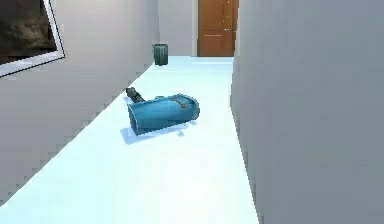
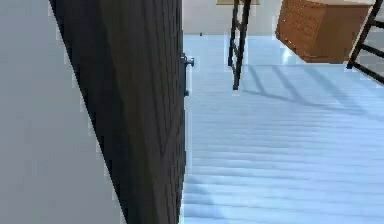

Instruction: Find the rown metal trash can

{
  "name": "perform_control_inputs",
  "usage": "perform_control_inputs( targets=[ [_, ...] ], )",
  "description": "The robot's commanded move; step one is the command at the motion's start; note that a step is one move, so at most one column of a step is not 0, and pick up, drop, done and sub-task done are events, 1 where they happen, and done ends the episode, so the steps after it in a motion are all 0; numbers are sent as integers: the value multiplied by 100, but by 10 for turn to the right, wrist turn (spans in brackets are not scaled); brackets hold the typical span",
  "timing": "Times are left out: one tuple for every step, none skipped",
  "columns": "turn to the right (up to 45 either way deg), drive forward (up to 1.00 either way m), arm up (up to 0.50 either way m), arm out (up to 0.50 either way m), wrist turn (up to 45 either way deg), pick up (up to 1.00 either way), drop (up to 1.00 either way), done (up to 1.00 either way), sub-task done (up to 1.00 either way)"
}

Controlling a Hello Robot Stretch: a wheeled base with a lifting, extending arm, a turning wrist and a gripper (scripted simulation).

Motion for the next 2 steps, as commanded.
perform_control_inputs(
  targets=[
    [0, 100, 0, 0, 0, 0, 0, 0, 0],
    [0, 100, 0, 0, 0, 0, 0, 0, 0]
  ],
)
